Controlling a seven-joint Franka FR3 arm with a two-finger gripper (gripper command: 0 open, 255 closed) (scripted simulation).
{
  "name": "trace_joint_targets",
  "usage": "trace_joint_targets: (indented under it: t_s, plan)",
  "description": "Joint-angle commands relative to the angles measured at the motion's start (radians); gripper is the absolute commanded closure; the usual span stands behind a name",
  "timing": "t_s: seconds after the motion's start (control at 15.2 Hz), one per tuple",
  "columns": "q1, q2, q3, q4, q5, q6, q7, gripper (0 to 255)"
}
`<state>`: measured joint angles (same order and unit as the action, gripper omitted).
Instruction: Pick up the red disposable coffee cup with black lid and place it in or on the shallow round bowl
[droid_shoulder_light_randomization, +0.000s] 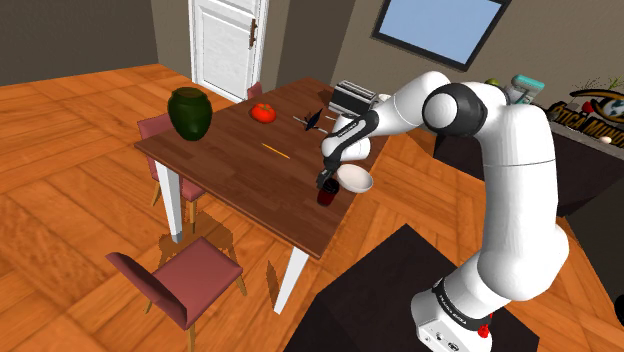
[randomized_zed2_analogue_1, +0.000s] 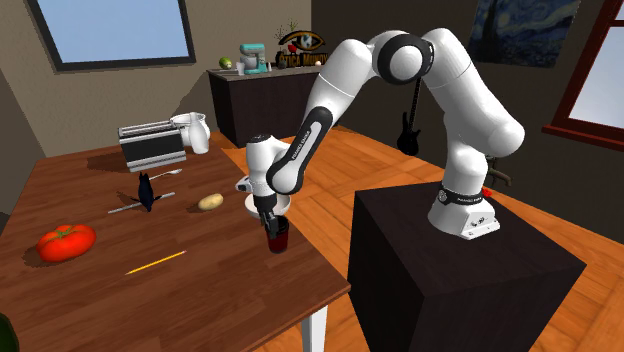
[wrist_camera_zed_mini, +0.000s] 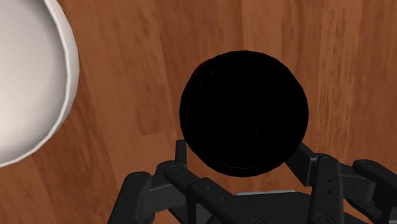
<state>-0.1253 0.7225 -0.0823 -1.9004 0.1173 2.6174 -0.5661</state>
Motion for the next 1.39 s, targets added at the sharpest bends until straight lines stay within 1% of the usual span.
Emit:
trace_joint_targets:
  t_s: [0.0,0.26,1.06,1.12,1.19,1.32]
  plan:
    - [0.0,0.001,0.0,-0.001,0.0,0.0,0.0,255]
    - [0.0,0.001,0.0,-0.001,0.0,0.0,0.0,255]
    - [0.013,-0.137,-0.017,-0.04,-0.016,-0.1,0.011,255]
    - [0.01,-0.127,-0.016,-0.04,-0.015,-0.089,0.009,255]
    - [0.01,-0.127,-0.016,-0.04,-0.015,-0.089,0.009,0]
    - [0.061,-0.031,-0.039,0.093,-0.054,-0.186,0.082,0]
